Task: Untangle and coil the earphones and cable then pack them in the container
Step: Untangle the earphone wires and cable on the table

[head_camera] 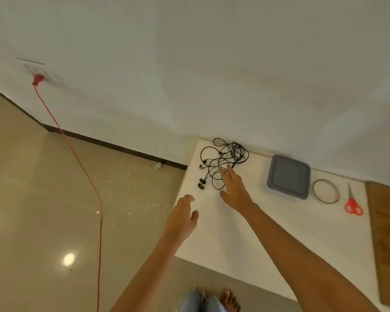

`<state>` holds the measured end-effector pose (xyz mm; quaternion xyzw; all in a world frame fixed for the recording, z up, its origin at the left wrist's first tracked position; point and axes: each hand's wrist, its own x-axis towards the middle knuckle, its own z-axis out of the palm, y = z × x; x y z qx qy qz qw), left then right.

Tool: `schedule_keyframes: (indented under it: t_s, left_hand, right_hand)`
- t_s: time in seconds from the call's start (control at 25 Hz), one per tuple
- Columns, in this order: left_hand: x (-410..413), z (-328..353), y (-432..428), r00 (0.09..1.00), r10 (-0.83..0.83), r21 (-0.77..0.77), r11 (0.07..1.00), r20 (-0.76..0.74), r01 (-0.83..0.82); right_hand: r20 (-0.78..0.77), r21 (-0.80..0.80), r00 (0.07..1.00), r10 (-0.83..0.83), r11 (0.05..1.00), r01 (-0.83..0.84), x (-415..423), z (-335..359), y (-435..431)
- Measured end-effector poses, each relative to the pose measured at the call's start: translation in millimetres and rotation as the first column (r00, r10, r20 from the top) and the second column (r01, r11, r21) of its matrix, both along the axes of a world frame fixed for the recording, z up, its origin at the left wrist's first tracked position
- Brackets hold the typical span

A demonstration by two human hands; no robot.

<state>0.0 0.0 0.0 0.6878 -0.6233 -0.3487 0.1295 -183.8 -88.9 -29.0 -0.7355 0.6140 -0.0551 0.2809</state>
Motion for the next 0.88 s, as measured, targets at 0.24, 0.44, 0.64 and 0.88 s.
schedule_keyframes:
  t_s: [0.24,0.44,0.64,0.88]
  left_hand:
    - [-21,-31,9,0.988,0.083,-0.016,0.996,-0.128,-0.086]
    - [-31,12,14,0.965,0.021,-0.089,0.995,-0.26,-0.046]
    - [-54,83,13,0.914,-0.005,-0.166,0.984,-0.406,-0.069]
    - [-56,139,18,0.951,0.035,-0.239,0.965,-0.306,-0.112]
  right_hand:
    - [-0.006,-0.127,0.998,-0.055,0.99,0.054,4,-28,14]
    - [0.484,-0.012,0.846,-0.225,0.965,0.263,-18,43,56]
    - [0.722,0.032,0.678,-0.141,0.985,0.171,-23,152,84]
    - [0.707,-0.152,0.706,-0.042,0.966,0.21,-41,241,108]
